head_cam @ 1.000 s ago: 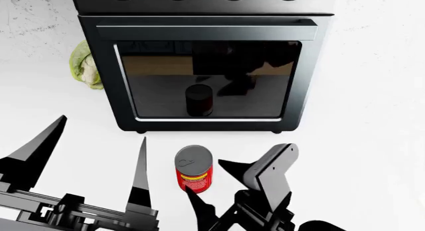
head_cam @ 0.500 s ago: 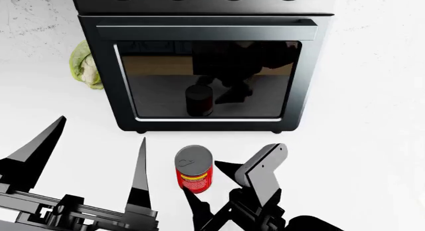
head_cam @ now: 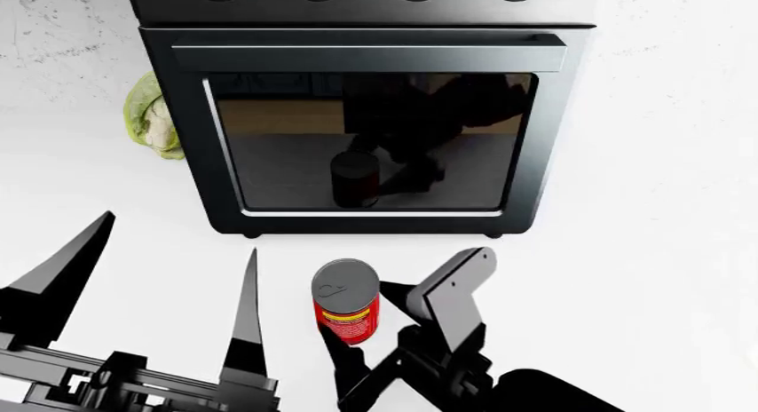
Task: Pick the cans from the counter and place them in their designated side in the cabinet.
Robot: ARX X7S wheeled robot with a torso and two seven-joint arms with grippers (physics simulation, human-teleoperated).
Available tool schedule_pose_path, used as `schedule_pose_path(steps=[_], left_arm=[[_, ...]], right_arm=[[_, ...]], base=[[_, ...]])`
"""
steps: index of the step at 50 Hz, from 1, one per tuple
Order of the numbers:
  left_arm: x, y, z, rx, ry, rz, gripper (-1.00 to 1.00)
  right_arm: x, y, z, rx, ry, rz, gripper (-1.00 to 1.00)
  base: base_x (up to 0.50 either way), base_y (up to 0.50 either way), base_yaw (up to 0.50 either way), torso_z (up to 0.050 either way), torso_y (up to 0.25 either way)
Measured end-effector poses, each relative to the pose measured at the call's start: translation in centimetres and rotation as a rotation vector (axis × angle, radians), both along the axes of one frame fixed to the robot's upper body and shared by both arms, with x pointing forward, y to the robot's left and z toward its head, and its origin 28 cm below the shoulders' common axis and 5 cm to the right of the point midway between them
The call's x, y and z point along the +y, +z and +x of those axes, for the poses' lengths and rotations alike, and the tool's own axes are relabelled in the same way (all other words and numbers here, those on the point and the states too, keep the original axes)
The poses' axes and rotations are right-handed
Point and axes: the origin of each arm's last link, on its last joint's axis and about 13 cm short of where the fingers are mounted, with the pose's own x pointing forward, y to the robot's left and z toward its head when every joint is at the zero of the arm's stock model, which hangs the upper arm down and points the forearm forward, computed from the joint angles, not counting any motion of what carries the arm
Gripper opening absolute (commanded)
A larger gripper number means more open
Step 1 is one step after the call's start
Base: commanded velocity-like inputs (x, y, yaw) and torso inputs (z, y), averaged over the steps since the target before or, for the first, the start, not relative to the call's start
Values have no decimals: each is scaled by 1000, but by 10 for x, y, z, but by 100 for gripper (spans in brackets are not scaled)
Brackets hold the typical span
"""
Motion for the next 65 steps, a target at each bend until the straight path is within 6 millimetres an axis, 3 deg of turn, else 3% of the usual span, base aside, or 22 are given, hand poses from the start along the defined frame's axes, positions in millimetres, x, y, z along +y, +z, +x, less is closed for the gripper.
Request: schedule_pose_path(steps=[25, 26, 47, 54, 65], left_arm=[[-1, -3, -1, 8, 6, -5, 100], [-1, -3, -1, 9, 7, -5, 100], [0, -2, -1, 6, 6, -4, 100], [1, -2, -2, 4, 6, -5, 100], [2, -2, -3, 1, 5, -8, 100]], right_arm=[[7, -2, 7, 8, 2, 27, 100], [7, -2, 7, 7, 2, 28, -100], [7, 5, 2, -8, -9, 58, -100], [3, 33, -5, -78, -27, 109, -100], [-9, 98, -23, -228, -72, 216, -100]], base=[[0, 0, 0, 0, 0], [0, 0, 0, 0, 0], [0, 0, 0, 0, 0], [0, 0, 0, 0, 0], [0, 0, 0, 0, 0]])
